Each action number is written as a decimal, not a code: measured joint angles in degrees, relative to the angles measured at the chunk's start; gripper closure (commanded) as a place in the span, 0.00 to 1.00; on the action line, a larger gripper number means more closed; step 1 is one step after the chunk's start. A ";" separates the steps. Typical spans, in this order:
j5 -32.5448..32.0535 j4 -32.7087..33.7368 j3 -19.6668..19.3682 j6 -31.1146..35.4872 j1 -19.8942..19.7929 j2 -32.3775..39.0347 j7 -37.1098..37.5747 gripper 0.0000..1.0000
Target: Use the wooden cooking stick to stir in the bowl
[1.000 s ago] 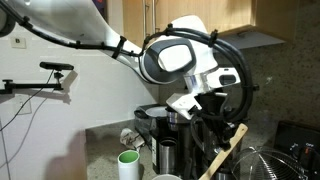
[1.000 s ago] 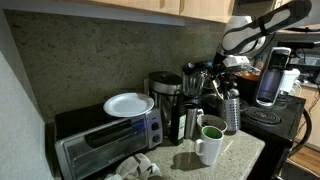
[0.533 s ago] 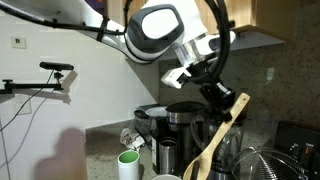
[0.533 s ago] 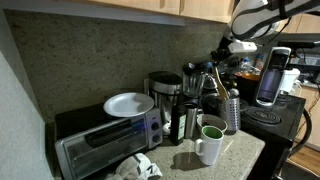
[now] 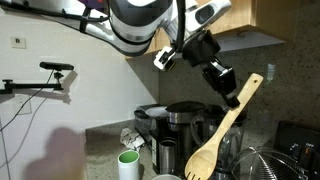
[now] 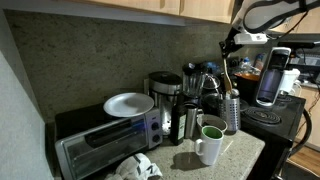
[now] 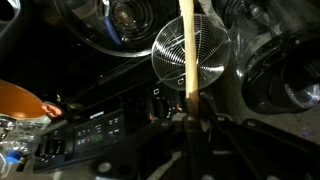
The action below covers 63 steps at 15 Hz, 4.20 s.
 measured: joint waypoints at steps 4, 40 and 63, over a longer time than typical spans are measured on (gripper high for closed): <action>-2.53 -0.84 0.02 -2.44 -0.58 -1.15 6.56 0.92; -23.44 -34.83 28.14 30.44 -22.85 -17.28 40.30 0.93; -43.25 -36.21 44.29 34.89 -42.03 -12.99 64.55 0.93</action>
